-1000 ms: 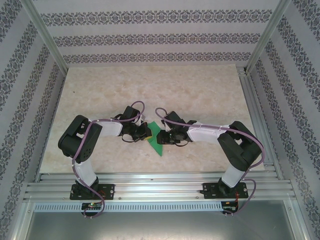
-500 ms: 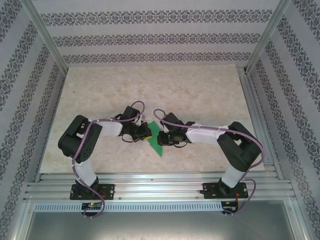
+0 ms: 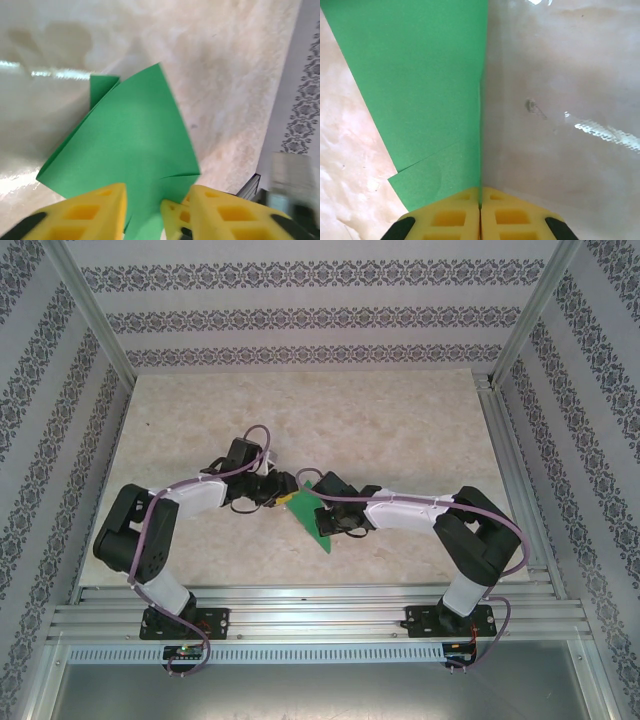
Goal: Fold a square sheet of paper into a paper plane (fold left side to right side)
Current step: Fold the wing for the fifth time at the center of the table.
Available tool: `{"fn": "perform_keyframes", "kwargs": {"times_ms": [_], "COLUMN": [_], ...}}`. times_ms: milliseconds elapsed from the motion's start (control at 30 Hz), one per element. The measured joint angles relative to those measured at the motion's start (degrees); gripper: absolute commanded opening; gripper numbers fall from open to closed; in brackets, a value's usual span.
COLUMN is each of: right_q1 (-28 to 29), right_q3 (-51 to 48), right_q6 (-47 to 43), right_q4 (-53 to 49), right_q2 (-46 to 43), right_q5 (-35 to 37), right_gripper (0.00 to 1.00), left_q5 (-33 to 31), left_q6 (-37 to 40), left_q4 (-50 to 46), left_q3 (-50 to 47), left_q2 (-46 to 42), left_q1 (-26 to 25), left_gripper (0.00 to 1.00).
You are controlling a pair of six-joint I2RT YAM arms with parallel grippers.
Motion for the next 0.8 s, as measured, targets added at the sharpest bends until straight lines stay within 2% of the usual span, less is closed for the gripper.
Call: {"fn": "perform_keyframes", "kwargs": {"times_ms": [233, 567, 800], "right_q1": [1.11, 2.73, 2.99], "right_q3": [1.46, 2.27, 3.19], "right_q6": [-0.74, -2.27, -3.5], "right_q4": [-1.18, -2.27, -3.15], "right_q2": [0.44, 1.22, 1.73], "right_q5": [2.14, 4.46, 5.73], "right_gripper": [0.08, 0.08, 0.08], "left_q5": [1.2, 2.62, 2.27], "left_q6": [-0.61, -2.25, -3.23], "left_q4": [-2.23, -7.98, -15.23], "left_q3": [3.72, 11.65, 16.11], "left_q2": [-1.38, 9.29, 13.18], "left_q1": [0.44, -2.25, -2.62], "left_gripper": [0.48, 0.48, 0.51]}}
